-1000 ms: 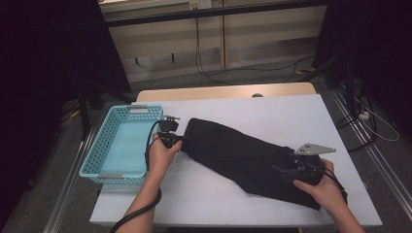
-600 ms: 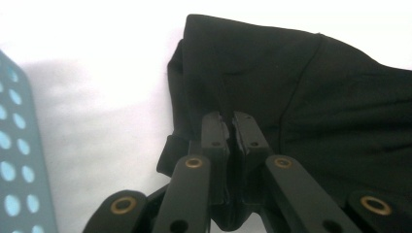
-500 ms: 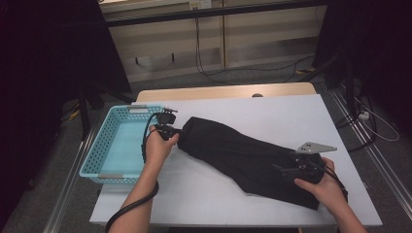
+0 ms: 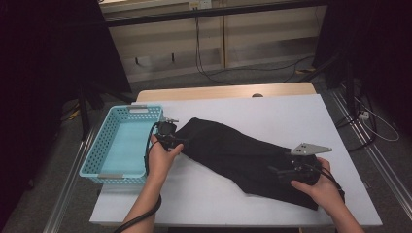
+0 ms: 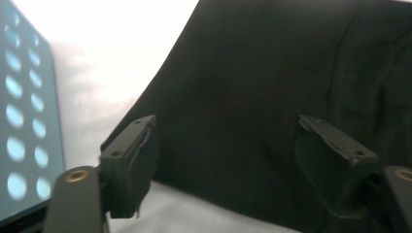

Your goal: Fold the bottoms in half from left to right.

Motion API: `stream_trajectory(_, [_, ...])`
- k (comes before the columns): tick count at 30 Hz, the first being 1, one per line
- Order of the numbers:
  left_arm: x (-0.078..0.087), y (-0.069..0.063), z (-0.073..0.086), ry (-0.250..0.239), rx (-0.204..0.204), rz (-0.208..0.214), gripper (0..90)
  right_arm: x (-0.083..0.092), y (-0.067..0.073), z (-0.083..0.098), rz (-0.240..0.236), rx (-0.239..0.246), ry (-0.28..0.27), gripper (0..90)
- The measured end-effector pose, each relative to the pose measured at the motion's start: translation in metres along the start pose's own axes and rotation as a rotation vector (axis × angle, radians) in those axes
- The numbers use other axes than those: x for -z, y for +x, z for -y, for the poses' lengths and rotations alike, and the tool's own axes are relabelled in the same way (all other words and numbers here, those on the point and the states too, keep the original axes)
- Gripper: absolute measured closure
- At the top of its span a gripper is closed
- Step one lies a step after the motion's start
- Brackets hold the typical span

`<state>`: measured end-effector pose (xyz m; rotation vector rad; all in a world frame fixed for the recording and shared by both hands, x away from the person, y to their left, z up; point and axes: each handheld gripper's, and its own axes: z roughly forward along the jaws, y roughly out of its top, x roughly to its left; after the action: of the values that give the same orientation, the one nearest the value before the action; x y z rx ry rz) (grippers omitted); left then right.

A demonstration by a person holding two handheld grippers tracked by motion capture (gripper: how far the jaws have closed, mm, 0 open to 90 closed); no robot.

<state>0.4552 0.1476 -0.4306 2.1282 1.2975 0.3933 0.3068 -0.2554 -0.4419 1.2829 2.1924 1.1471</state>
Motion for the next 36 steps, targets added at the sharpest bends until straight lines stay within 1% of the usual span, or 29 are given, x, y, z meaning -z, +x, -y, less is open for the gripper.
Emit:
stream_trajectory(1, [0.0,0.0,0.002,0.0,0.003,-0.007,20.6,-0.001,0.001,0.0,-0.002,0.002,0.001,18.6])
stream_trajectory(2, [-0.001,0.0,0.004,-0.009,-0.001,-0.017,20.8,-0.001,0.001,0.0,-0.003,0.003,0.003,18.6])
stream_trajectory(3, [-0.001,-0.001,0.005,-0.006,-0.007,-0.017,20.2,-0.002,0.001,-0.001,-0.006,0.008,0.006,18.6])
stream_trajectory(5, [-0.003,-0.004,0.007,-0.004,-0.016,-0.038,18.2,-0.004,0.003,-0.001,-0.01,0.011,0.011,18.6])
stream_trajectory(6, [-0.005,-0.005,0.007,-0.004,-0.015,-0.042,16.5,-0.005,0.003,-0.001,-0.013,0.016,0.014,18.6])
stream_trajectory(7, [-0.009,-0.006,0.009,0.002,0.009,-0.041,15.2,-0.006,0.004,-0.001,-0.015,0.016,0.015,18.6])
stream_trajectory(8, [-0.011,-0.006,0.011,0.018,0.018,-0.038,15.1,-0.006,0.004,-0.001,-0.017,0.018,0.014,18.6])
stream_trajectory(9, [-0.015,-0.006,0.014,0.032,0.04,-0.039,15.0,-0.006,0.004,-0.001,-0.019,0.019,0.014,18.6])
stream_trajectory(10, [-0.016,-0.006,0.015,0.014,0.056,-0.041,13.4,-0.006,0.005,-0.001,-0.02,0.019,0.014,18.6])
stream_trajectory(11, [-0.016,-0.007,0.016,0.012,0.063,-0.049,13.5,-0.006,0.005,-0.001,-0.02,0.02,0.014,18.6])
stream_trajectory(12, [-0.016,-0.008,0.016,0.012,0.055,-0.052,15.0,-0.006,0.005,-0.001,-0.02,0.021,0.014,18.6])
stream_trajectory(13, [-0.015,-0.008,0.015,0.019,0.064,-0.049,17.1,-0.006,0.005,-0.001,-0.021,0.022,0.017,18.6])
stream_trajectory(14, [-0.013,-0.008,0.015,0.016,0.083,-0.052,20.8,-0.007,0.004,-0.001,-0.021,0.022,0.017,18.6])
stream_trajectory(16, [-0.012,-0.007,0.014,0.019,0.097,-0.05,31.4,-0.008,0.004,-0.001,-0.018,0.02,0.025,18.6])
stream_trajectory(17, [-0.012,-0.008,0.013,0.016,0.103,-0.052,34.6,-0.008,0.005,-0.001,-0.019,0.023,0.025,18.6])
stream_trajectory(18, [-0.011,-0.007,0.012,0.019,0.11,-0.044,38.3,-0.008,0.005,-0.001,-0.02,0.025,0.024,18.6])
stream_trajectory(19, [-0.012,-0.008,0.012,0.007,0.121,-0.029,43.5,-0.009,0.005,-0.002,-0.021,0.028,0.023,18.6])
stream_trajectory(20, [-0.012,-0.009,0.012,-0.002,0.118,-0.016,48.5,-0.009,0.006,-0.003,-0.02,0.028,0.023,18.6])
stream_trajectory(21, [-0.013,-0.008,0.012,-0.019,0.133,0.025,54.5,-0.01,0.006,-0.003,-0.022,0.031,0.023,18.6])
stream_trajectory(22, [-0.015,-0.008,0.012,-0.019,0.175,0.097,69.8,-0.011,0.007,-0.003,-0.024,0.03,0.024,18.6])
stream_trajectory(23, [-0.016,-0.01,0.011,-0.03,0.17,0.084,75.6,-0.012,0.007,-0.004,-0.026,0.031,0.027,18.6])
stream_trajectory(24, [-0.017,-0.012,0.01,-0.036,0.161,0.081,77.2,-0.013,0.008,-0.004,-0.029,0.033,0.028,18.6])
stream_trajectory(26, [-0.017,-0.011,0.007,-0.036,0.165,0.098,79.4,-0.013,0.009,-0.004,-0.032,0.035,0.031,18.6])
stream_trajectory(27, [-0.017,-0.011,0.006,-0.037,0.166,0.099,80.1,-0.013,0.01,-0.004,-0.034,0.033,0.029,18.6])
stream_trajectory(29, [-0.014,-0.007,0.004,-0.059,0.19,0.121,80.9,-0.013,0.01,-0.004,-0.037,0.034,0.028,18.4])
stream_trajectory(32, [-0.007,-0.001,0.001,-0.069,0.22,0.136,81.7,-0.012,0.007,-0.002,-0.038,0.034,0.032,18.1])
stream_trajectory(36, [0.0,0.007,-0.003,-0.071,0.233,0.142,82.2,-0.012,0.004,-0.001,-0.033,0.019,0.03,17.1])
